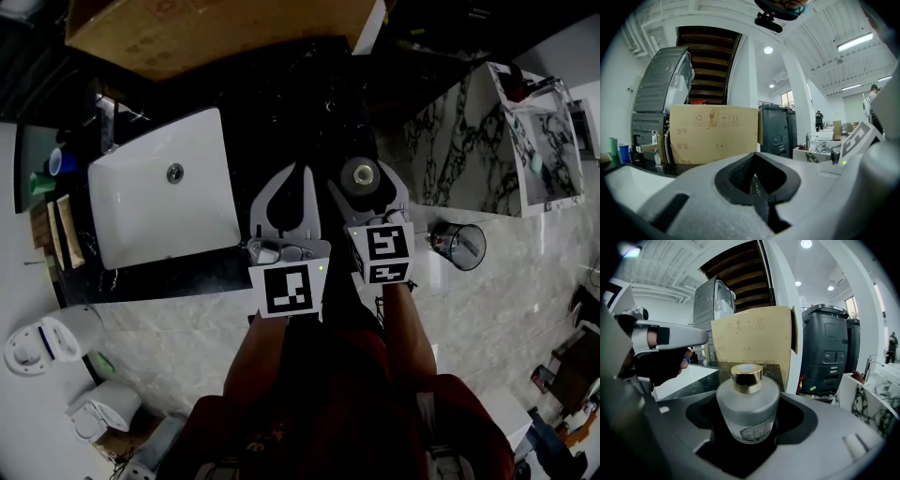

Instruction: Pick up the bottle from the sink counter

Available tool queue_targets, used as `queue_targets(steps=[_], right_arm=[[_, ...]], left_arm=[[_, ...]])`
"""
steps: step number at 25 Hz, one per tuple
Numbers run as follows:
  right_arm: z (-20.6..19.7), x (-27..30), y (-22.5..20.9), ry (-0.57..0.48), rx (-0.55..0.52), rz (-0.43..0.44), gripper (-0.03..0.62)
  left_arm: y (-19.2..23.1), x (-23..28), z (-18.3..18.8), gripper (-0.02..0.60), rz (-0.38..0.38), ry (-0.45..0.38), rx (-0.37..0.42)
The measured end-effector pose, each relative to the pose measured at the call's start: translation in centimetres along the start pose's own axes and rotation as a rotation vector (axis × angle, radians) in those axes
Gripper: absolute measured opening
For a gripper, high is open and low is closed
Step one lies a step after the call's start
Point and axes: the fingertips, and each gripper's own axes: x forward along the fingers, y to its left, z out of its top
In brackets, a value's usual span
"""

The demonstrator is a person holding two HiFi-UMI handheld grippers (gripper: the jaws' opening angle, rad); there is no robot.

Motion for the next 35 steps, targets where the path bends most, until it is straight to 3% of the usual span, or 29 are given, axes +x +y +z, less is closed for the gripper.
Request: queue_targets(steps=[24,35], right_arm=[[-0.1,-0.2,-0.1,0.01,0.01,-0.014,0.336],[2.4,-1.9,-1.3,-0.06,0.026,-0.057,0.336]], left_arm=[[-0.3,-0.4,1.1,0.003,-0.012,-0.025,0.021],[-1.0,-0.6,3.0,0.003,-0.032,-0.061,0.03]])
